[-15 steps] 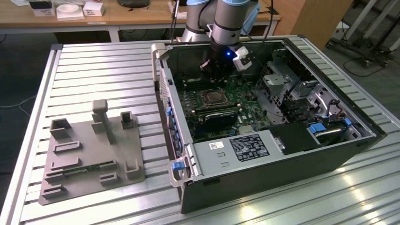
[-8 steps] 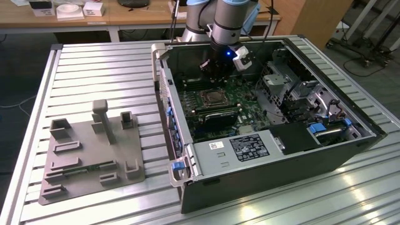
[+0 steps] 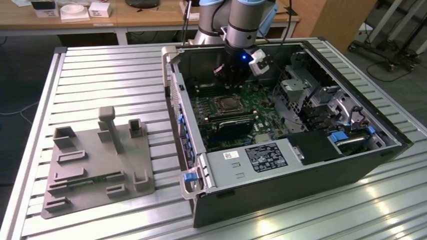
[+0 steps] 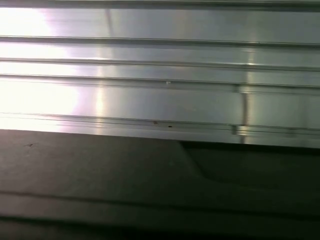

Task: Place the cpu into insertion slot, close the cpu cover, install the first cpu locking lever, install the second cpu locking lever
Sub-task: 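Install the first cpu locking lever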

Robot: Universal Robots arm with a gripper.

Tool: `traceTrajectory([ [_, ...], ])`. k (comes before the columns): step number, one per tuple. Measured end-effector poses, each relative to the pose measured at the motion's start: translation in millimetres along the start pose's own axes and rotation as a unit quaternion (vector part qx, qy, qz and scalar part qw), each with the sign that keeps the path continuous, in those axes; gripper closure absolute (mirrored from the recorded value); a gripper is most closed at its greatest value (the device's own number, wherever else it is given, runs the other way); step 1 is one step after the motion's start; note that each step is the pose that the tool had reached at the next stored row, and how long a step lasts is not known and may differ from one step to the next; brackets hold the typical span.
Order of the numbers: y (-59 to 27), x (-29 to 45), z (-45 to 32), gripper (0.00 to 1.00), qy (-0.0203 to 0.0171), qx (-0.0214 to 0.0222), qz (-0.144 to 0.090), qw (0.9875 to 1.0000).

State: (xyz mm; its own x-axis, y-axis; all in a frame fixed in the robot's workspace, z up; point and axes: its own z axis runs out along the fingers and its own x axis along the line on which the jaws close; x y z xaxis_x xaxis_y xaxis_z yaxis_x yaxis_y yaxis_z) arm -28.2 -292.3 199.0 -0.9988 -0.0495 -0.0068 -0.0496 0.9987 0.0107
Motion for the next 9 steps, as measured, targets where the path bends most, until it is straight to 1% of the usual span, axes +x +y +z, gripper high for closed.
traceTrajectory([
  [4,-0.1,0.1,1.2,0.9,0.0002,0.0008,0.0,1.0],
  [5,0.2,-0.1,2.9,0.9,-0.0005,-0.0006,0.0,1.0],
  [7,0.0,0.0,3.0,0.9,-0.0001,-0.0003,0.0,1.0],
  [9,-0.1,0.0,2.9,0.9,-0.0001,-0.002,0.0,1.0],
])
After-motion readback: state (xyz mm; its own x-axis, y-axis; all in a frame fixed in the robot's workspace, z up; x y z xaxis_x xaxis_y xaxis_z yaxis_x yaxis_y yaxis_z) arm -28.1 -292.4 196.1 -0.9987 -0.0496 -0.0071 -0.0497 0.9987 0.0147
